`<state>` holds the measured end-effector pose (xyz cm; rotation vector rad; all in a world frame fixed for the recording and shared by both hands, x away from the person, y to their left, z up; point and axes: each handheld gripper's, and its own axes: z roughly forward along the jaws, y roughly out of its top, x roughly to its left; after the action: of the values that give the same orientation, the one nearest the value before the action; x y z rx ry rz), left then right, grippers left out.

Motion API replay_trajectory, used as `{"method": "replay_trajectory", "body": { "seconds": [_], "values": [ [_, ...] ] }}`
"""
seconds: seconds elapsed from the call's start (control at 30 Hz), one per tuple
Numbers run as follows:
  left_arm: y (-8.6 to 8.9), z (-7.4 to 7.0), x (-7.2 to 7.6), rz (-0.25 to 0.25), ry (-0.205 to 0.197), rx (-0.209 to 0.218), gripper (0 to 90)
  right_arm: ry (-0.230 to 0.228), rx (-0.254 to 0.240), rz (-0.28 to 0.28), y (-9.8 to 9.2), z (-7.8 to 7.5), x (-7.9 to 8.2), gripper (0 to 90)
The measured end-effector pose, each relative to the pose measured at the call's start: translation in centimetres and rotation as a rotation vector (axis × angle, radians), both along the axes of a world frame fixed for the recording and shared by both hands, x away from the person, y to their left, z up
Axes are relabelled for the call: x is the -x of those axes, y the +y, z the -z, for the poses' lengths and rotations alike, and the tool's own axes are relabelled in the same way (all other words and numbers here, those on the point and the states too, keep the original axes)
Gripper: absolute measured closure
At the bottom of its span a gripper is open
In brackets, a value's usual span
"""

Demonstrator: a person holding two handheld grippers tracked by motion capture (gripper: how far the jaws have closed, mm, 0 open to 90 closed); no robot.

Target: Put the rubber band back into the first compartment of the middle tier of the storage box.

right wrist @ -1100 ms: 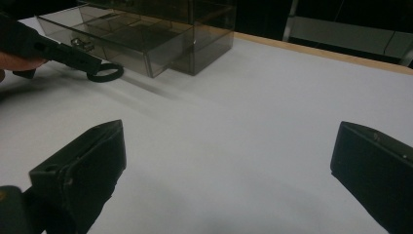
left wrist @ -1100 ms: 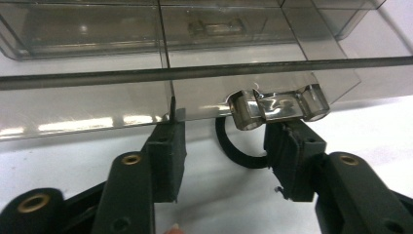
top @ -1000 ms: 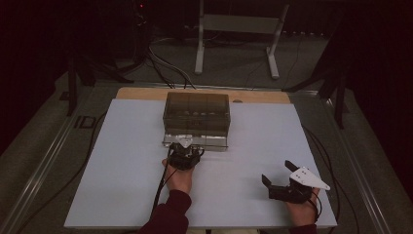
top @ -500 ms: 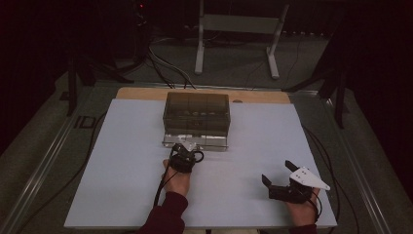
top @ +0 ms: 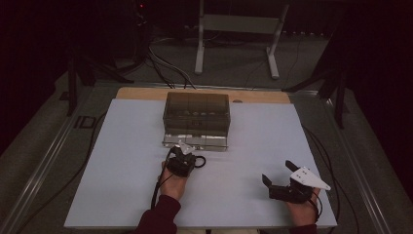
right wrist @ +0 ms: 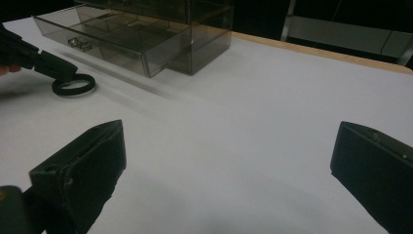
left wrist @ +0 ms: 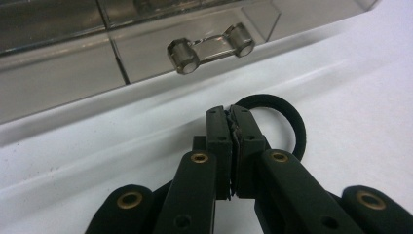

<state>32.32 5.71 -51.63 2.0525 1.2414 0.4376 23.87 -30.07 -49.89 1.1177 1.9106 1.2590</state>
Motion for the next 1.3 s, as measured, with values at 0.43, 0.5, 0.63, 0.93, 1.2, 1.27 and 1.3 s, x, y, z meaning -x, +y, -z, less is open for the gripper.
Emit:
{"method": "replay_trajectory", "body": {
  "seconds": [0.43, 0.5, 0.63, 0.93, 1.2, 1.27, 1.3],
  "values": [
    [1.2, -1.0, 0.2, 0.005, -0.013, 0.019, 89.1, 0.002, 0.000, -0.001, 0.0, 0.0, 0.0, 0.1],
    [1.4, -1.2, 0.2, 0.004, -0.018, 0.020, 89.1, 0.002, 0.000, 0.000, 0.0, 0.0, 0.0, 0.1],
    [1.7, -1.6, 0.2, -0.002, -0.025, 0.029, 89.1, 0.001, 0.001, 0.000, 0.0, 0.0, 0.0, 0.1],
    [2.6, -2.8, 0.4, -0.013, -0.055, 0.044, 89.1, 0.000, 0.001, 0.002, -0.1, 0.0, 0.0, 0.1],
    [3.2, -4.0, 0.5, -0.016, -0.080, 0.054, 89.1, 0.000, 0.001, 0.002, -0.1, 0.0, 0.0, 0.1],
    [3.4, -4.4, 0.6, -0.015, -0.087, 0.055, 89.1, 0.000, 0.001, 0.002, -0.1, 0.0, 0.0, 0.1],
    [3.5, -4.5, 0.6, -0.015, -0.089, 0.058, 89.1, 0.000, 0.001, 0.003, -0.1, 0.0, 0.0, 0.1]
  ]
}}
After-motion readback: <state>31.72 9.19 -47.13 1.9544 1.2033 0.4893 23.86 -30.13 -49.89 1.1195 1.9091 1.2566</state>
